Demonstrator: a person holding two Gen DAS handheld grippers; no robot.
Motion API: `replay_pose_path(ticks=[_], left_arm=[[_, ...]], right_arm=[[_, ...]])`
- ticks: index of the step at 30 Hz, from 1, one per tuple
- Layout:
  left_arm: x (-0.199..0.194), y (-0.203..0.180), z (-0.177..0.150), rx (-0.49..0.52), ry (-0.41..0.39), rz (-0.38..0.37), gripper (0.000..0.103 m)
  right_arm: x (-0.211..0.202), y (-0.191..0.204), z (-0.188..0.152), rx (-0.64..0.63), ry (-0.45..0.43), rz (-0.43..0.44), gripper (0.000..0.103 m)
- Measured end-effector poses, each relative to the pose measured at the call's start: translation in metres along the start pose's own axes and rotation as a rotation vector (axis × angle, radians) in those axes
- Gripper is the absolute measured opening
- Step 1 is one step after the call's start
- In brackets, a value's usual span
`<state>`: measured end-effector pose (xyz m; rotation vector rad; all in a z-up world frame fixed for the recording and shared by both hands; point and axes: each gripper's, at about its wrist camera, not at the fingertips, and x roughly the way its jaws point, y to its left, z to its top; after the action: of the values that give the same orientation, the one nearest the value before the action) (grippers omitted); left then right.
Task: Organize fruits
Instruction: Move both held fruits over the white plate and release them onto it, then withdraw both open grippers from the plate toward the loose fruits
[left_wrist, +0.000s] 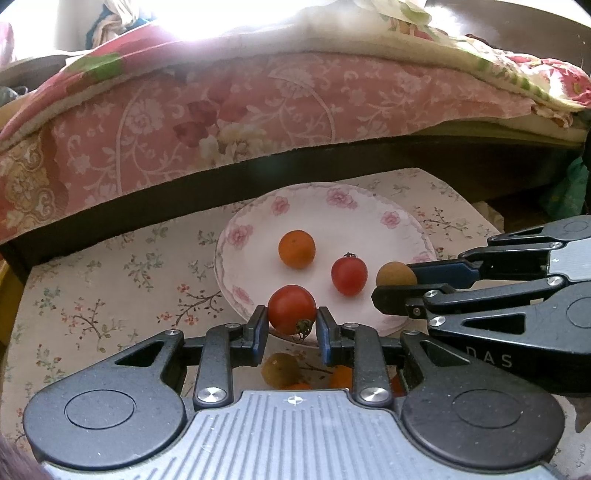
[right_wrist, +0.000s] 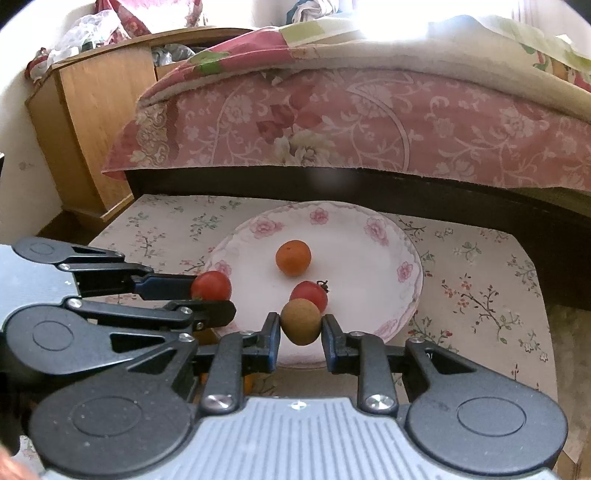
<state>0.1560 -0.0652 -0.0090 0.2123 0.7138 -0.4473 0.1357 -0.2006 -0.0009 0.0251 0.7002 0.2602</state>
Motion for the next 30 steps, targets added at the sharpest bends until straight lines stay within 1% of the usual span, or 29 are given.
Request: replay_pose_path(ticks=[3, 5, 13, 21, 30], left_arm=[[0.001, -0.001, 0.0, 0.004, -0.003, 0.01, 0.036], [0.002, -0.001, 0.0, 0.007, -0.003, 0.015, 0.039], [-0.003, -0.002, 0.002, 0.013, -0.013, 0.021, 0.044], [-0.023, -0.002, 0.003, 0.022, -0.024, 0.031, 0.045], [-0.05, -0.007, -0.006, 0.017, -0.022, 0.014, 0.046]], right_arm=[[0.001, 0.001, 0.0, -0.007, -0.004, -0.012, 0.027], [0.001, 0.001, 0.0, -0.018, -0.008, -0.023, 0.027], [-0.004, -0.004, 0.004, -0.004, -0.025, -0.029, 0.028], [-0.027, -0.002, 0.004, 0.005, -0.047, -0.038, 0.028], [-0.055, 0.012, -0.012, 0.004, -0.029, -0.022, 0.028]])
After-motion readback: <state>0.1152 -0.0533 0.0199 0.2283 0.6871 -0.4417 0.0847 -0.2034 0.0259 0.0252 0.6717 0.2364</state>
